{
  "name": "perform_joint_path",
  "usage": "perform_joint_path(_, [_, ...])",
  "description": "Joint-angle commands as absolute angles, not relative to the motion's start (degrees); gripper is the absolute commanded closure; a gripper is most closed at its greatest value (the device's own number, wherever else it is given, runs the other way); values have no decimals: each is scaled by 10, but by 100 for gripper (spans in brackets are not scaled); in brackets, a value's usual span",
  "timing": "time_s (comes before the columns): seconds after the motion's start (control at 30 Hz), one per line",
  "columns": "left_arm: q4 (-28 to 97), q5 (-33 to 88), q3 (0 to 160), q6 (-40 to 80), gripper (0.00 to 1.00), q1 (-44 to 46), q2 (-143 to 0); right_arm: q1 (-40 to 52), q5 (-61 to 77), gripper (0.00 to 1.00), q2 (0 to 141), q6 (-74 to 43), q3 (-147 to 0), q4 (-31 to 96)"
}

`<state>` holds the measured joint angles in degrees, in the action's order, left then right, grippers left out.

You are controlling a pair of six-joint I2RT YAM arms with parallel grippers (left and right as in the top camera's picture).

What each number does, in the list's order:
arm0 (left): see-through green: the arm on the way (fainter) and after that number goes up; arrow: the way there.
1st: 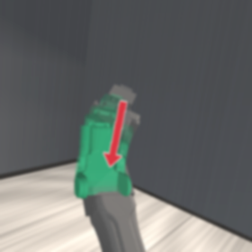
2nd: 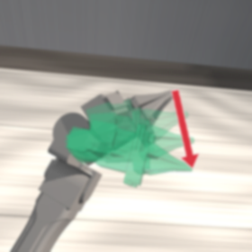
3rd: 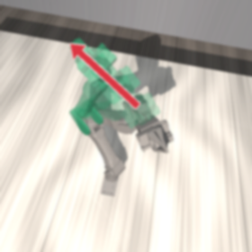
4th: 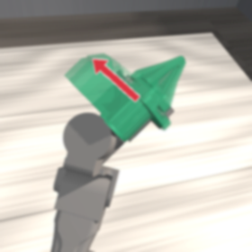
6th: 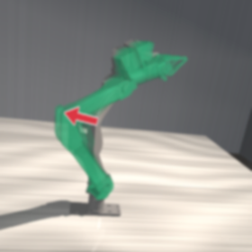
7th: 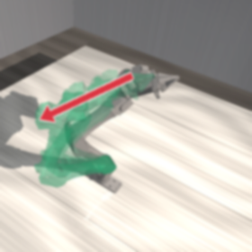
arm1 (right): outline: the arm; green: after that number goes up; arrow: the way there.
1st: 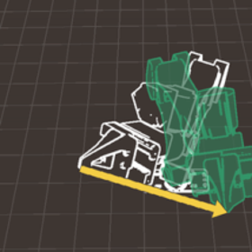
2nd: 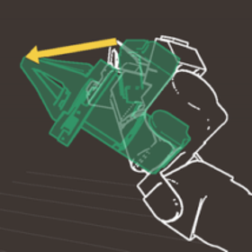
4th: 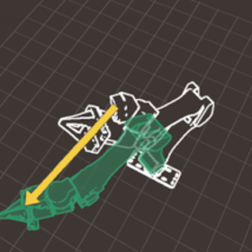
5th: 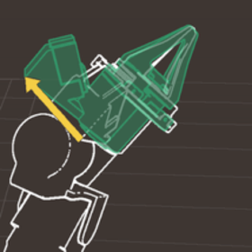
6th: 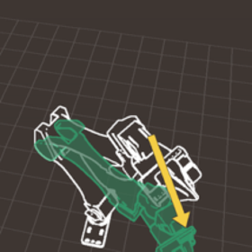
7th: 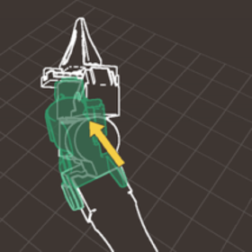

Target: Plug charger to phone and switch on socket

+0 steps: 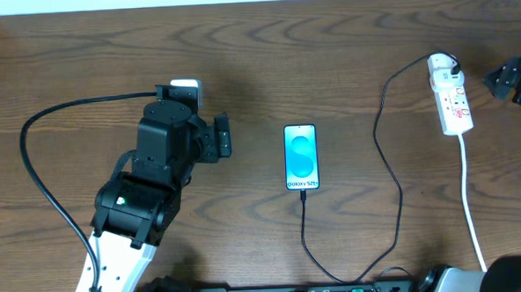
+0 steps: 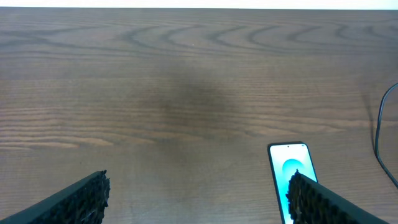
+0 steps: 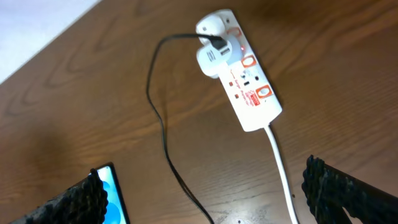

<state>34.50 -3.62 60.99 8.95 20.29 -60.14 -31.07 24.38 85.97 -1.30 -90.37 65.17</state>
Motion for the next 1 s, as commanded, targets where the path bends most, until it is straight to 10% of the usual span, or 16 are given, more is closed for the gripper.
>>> perform_joint_path(0.0, [346,-46,612,84,9,202,-603,-310,243,1,827,-17,-911,654])
perform_joint_path(0.97, [346,-46,612,84,9,202,-603,-310,243,1,810,-17,-911,654])
